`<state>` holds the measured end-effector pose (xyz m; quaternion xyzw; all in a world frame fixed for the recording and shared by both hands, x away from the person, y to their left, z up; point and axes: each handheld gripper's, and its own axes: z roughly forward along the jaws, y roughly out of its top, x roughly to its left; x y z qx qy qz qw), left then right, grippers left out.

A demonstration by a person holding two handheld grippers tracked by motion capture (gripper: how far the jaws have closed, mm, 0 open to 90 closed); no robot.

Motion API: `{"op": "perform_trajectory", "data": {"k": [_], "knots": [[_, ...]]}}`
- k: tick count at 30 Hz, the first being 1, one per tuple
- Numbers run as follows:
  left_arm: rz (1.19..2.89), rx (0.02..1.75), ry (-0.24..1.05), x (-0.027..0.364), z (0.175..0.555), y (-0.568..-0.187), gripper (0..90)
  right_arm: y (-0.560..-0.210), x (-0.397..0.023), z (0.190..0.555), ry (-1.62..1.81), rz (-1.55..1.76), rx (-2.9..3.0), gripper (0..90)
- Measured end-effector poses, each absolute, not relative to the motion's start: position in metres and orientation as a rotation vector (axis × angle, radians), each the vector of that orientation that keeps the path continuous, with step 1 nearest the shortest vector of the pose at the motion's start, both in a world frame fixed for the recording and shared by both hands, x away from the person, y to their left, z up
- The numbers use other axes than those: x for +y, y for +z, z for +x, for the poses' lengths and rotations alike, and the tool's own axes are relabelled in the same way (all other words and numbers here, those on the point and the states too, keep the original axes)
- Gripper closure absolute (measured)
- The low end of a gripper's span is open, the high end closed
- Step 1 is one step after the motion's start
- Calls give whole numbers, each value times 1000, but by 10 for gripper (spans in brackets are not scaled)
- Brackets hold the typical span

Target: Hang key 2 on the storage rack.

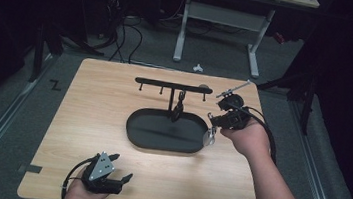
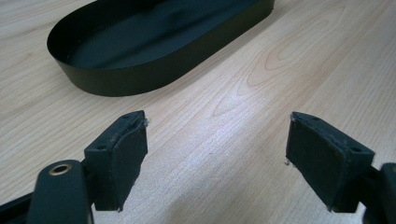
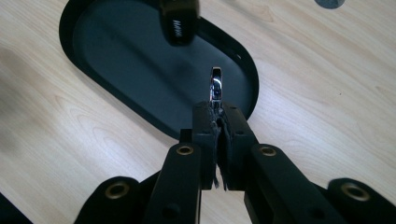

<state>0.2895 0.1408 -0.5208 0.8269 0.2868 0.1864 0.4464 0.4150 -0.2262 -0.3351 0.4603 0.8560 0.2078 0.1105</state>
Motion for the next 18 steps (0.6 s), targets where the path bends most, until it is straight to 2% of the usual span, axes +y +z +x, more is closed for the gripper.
{"op": "perform_trajectory", "data": {"k": [18], "knots": [[2048,707,461,141,289,-521,212,-325,-208,438,622,1330,2507,864]]}}
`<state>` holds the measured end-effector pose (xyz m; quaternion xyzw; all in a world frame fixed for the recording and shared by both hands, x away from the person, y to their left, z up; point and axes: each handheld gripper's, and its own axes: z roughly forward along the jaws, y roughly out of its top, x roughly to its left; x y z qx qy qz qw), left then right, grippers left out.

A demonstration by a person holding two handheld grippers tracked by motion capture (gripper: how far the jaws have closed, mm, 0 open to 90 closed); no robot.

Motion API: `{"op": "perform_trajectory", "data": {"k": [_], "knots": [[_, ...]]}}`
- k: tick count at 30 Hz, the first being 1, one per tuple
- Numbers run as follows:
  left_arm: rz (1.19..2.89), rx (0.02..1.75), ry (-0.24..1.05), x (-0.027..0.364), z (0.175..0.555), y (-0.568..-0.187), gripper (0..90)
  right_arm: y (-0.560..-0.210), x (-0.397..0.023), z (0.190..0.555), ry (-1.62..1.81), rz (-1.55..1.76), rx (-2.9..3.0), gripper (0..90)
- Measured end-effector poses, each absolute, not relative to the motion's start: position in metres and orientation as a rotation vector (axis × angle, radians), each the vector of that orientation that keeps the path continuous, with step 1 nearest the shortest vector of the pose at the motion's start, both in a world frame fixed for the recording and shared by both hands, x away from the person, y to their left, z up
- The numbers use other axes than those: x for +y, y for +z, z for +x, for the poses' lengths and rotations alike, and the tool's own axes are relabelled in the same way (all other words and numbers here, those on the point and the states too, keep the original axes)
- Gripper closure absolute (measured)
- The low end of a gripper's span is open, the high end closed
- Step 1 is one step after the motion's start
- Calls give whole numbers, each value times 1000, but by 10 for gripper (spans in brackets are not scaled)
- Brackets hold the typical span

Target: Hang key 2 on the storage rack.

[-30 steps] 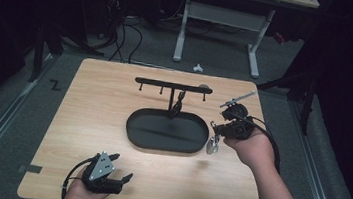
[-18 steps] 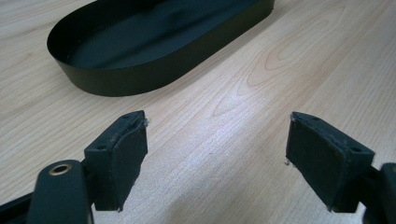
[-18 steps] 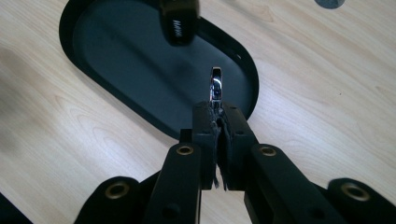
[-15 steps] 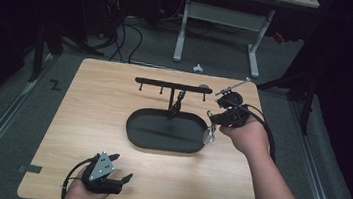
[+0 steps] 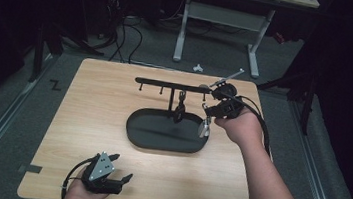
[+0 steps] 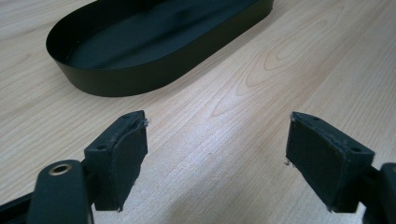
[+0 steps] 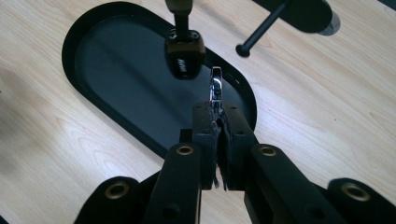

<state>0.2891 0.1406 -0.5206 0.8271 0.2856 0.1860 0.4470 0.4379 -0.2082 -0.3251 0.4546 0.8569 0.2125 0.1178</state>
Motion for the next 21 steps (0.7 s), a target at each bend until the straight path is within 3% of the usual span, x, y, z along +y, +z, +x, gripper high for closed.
{"op": "perform_trajectory", "data": {"k": [21], "knots": [[2050,706,459,141,289,-521,211,-327,-208,458,632,1391,2470,861]]}}
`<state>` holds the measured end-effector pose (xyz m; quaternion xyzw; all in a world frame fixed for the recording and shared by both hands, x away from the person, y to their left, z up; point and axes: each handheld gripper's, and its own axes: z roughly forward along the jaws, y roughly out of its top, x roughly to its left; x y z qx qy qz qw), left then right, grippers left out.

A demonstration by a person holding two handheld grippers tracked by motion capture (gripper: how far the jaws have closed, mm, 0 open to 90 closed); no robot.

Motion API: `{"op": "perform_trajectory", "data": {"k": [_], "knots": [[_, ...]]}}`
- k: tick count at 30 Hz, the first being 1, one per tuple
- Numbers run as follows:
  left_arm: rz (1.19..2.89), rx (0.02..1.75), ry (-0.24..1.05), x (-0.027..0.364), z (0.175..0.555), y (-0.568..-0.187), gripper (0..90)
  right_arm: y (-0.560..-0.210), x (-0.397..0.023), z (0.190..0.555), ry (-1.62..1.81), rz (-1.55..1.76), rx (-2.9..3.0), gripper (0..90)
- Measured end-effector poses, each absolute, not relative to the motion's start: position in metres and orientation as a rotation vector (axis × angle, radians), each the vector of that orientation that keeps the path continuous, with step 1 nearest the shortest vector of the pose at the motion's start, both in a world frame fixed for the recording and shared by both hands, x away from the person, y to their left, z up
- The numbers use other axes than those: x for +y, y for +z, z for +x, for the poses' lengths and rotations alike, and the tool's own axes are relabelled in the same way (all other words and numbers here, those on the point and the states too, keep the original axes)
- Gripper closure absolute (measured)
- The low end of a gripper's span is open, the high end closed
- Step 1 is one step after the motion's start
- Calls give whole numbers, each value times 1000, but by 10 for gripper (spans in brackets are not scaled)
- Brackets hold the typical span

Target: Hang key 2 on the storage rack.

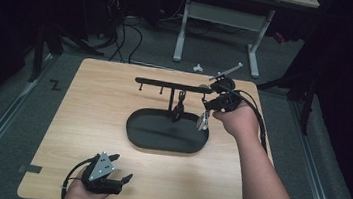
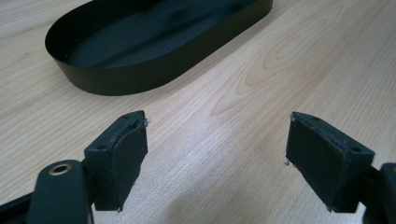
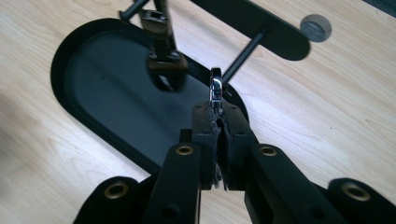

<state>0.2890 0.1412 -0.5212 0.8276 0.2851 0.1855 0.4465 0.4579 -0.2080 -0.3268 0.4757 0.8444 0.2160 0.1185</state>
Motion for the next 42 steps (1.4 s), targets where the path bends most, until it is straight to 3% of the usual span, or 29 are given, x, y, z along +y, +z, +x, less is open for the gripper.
{"op": "perform_trajectory", "data": {"k": [12,19,33,42], "knots": [[2056,706,453,142,289,-521,212,-334,-209,467,611,1395,2433,836],[2056,706,453,142,289,-521,211,-344,-210,473,557,1426,2389,769],[2055,712,457,141,289,-522,210,-375,-224,454,557,1482,2394,596],[2061,717,447,141,290,-523,210,-401,-231,435,600,1465,2371,426]]}}
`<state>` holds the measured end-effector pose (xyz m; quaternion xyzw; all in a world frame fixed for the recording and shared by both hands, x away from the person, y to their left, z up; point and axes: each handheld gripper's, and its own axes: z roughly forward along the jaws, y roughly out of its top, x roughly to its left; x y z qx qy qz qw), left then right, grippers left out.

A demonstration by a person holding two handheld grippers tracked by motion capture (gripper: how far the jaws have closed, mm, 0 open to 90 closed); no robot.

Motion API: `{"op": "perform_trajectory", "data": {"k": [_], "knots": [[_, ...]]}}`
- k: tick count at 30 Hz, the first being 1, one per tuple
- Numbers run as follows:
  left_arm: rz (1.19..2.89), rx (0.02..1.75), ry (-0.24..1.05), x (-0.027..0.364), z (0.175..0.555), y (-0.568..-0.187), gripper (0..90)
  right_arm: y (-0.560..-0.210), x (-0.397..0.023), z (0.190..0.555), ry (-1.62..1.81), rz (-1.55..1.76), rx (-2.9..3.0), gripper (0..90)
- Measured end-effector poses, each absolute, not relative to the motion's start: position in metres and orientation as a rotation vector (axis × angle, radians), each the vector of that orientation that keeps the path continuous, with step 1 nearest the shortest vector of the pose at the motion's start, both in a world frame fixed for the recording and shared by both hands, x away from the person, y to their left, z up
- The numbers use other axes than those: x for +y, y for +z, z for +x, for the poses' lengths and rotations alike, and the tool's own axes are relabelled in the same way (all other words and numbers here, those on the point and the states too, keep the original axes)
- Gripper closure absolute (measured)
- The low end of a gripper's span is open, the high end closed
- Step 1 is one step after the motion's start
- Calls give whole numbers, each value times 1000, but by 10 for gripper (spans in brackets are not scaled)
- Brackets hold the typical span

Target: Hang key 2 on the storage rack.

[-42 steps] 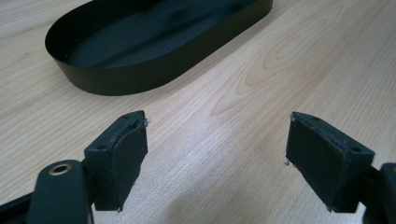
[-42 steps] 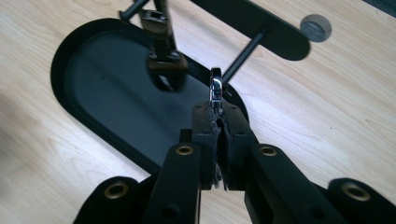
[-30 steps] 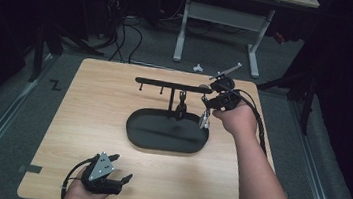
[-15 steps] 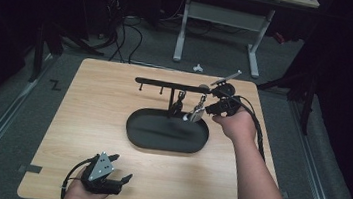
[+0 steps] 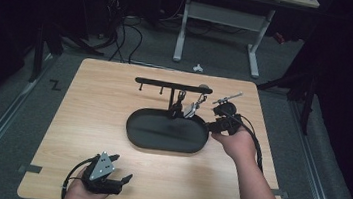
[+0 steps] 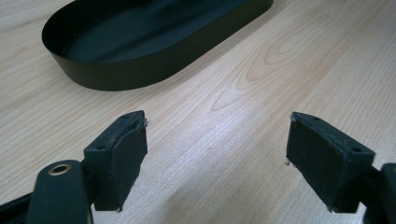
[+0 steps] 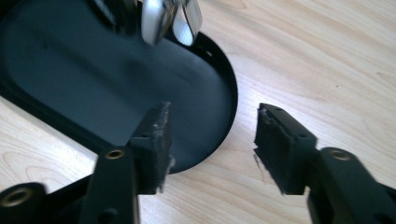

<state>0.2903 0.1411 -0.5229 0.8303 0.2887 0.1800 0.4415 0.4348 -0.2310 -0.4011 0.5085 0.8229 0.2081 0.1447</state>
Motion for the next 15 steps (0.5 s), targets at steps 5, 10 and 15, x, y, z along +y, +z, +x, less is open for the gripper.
{"op": "perform_trajectory", "data": {"k": [5,10,15], "knots": [[2065,718,449,141,291,-524,210,-418,-233,419,659,1415,2382,333],[2071,717,445,140,291,-525,210,-435,-237,400,740,1391,2367,280],[2078,714,448,138,292,-526,210,-456,-247,380,769,1374,2315,236]]}}
